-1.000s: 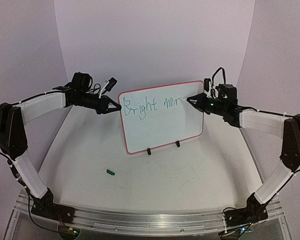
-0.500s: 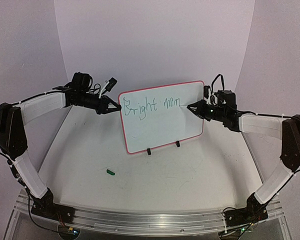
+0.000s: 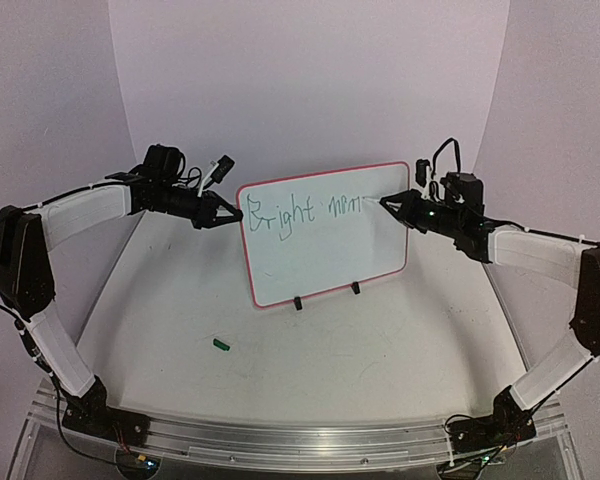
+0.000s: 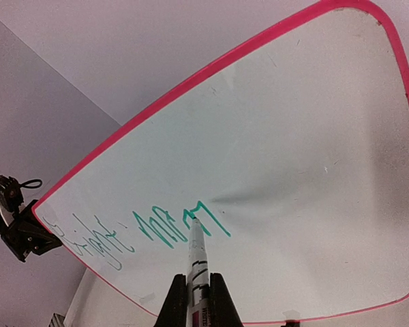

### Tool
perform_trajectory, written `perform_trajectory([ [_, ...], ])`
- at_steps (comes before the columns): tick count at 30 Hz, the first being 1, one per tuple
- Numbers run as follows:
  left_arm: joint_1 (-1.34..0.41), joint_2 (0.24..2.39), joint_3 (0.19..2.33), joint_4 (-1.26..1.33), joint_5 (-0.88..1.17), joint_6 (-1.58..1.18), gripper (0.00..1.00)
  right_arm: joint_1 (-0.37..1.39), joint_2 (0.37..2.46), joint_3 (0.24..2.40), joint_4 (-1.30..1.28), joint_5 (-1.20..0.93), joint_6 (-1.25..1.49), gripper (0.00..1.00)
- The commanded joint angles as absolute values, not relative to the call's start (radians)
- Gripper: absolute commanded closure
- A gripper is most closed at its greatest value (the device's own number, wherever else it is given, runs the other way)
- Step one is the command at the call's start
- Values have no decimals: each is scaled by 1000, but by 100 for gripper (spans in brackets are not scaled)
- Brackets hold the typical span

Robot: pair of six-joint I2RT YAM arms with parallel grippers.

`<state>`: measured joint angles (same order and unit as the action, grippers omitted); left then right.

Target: Write a sentence on the whiteboard

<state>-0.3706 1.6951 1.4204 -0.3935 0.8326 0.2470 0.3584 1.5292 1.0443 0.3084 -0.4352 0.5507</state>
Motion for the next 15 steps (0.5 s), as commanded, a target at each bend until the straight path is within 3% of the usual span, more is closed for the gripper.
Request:
perform_trajectory([
  [1, -387, 1666, 1446, -450, 826, 269, 100, 355, 1552, 1077, 333, -431, 550, 100],
  [15, -388, 1668, 1446, -450, 826, 269, 100, 344, 1602, 1108, 333, -418, 546, 100],
])
